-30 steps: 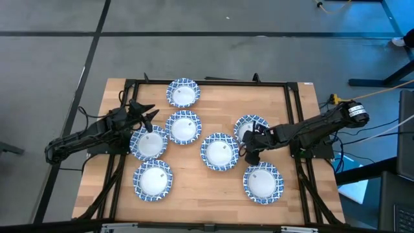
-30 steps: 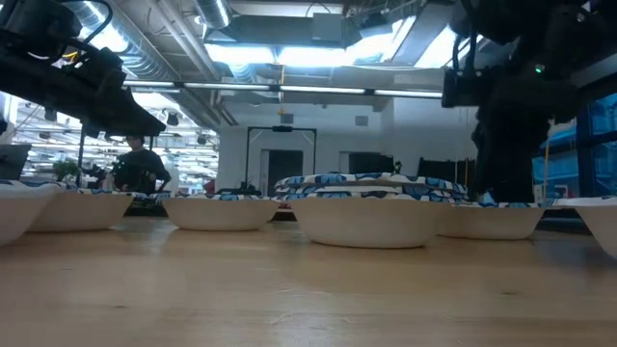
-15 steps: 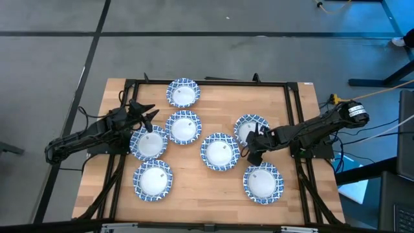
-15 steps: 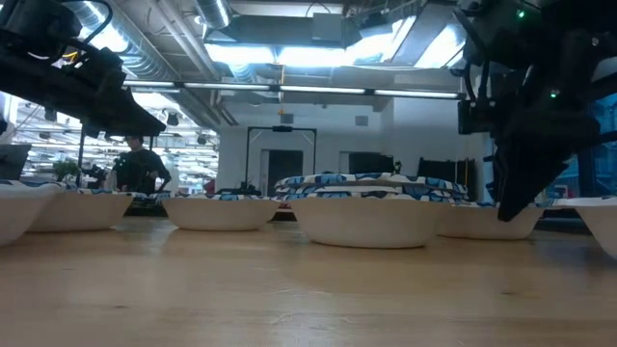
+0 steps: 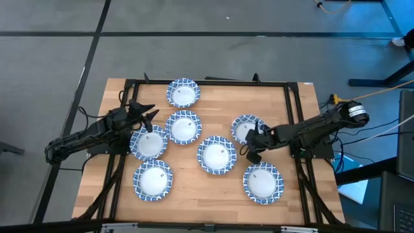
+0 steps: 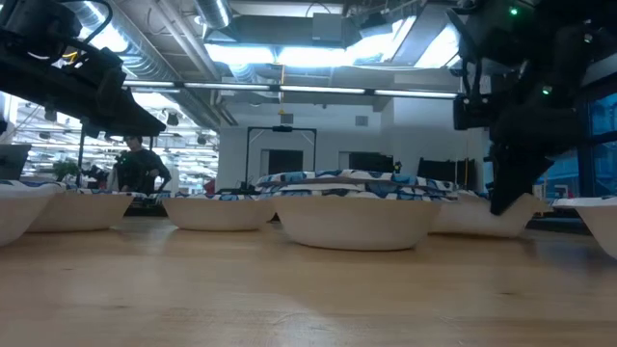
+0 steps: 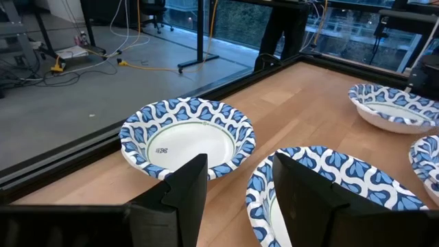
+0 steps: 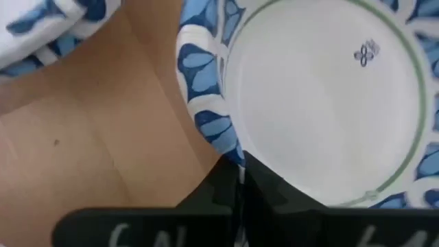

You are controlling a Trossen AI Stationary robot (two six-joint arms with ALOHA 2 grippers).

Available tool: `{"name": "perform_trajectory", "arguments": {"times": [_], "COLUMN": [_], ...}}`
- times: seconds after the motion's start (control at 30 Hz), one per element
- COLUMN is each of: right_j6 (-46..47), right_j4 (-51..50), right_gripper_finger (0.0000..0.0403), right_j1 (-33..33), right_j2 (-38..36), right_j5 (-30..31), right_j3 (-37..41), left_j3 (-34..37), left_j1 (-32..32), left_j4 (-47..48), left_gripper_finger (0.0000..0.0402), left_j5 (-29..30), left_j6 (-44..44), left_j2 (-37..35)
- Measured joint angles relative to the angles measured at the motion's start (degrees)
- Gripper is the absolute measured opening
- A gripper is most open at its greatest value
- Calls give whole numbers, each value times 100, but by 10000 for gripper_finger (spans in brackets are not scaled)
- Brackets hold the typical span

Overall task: Nest bowls inside each other
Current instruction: Stack the white bowl on top of the other white bowl

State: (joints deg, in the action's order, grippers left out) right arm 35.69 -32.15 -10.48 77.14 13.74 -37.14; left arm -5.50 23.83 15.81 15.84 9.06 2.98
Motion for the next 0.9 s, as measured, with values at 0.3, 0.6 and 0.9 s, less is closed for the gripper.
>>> {"name": "perform_trajectory", "arguments": {"times": [0.3,0.6,0.9], "right_j6": [-499,-635,-929], "right_j4": [-262,-387,-193], "right_gripper_finger": [8,9,9], "right_j1": [252,52,-569], "right_j2": [0,0,834], "right_j5": [81,-135,-331], "right_j3": [-995,-2365,-3185], "left_j3": [-2,-2,-2], "left_j1": [0,-2,-1], "left_j4": [0,0,1], "left_gripper_finger": [160,160,160], "left_j5": [0,0,0], "left_j6": [-2,-20,-22], "left_j2": [1,1,2]}}
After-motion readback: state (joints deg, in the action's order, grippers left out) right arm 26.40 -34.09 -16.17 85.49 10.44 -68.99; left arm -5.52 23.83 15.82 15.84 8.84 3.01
